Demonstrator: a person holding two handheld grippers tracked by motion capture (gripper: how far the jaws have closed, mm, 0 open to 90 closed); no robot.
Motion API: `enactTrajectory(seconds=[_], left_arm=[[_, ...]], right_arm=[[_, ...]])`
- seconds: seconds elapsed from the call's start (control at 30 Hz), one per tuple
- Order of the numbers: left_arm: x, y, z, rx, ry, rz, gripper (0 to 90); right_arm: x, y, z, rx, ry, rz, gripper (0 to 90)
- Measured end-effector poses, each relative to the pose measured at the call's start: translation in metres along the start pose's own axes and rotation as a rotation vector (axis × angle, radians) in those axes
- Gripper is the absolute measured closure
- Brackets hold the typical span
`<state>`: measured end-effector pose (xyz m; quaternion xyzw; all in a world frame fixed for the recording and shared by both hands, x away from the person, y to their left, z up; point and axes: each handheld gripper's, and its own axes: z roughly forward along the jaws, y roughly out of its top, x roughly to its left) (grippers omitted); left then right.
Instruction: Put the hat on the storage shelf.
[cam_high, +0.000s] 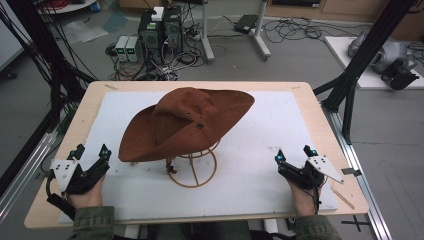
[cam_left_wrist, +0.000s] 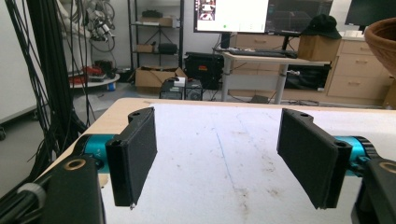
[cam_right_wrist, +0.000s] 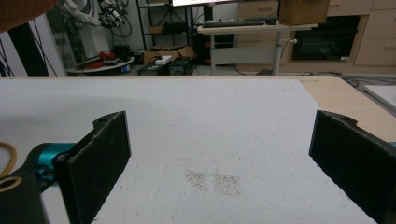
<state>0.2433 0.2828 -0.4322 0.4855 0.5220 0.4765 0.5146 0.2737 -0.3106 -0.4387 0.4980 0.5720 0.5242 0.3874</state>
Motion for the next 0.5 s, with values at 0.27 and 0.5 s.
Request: enactTrajectory(seconds=[0.27,0.5], left_arm=[[0.0031,-0.0001,-0.0001,0.003,0.005,-0.023,28.9],[0.0054,-0.0005,0.0012,0.017,-0.011,-0.036,28.9]], right_arm=[[-0.0005,-0.0002,-0.0001,0.001,0.006,0.003,4.6],[-0.0006,-0.0004,0.0007,0.009,0.01,0.002,4.6]])
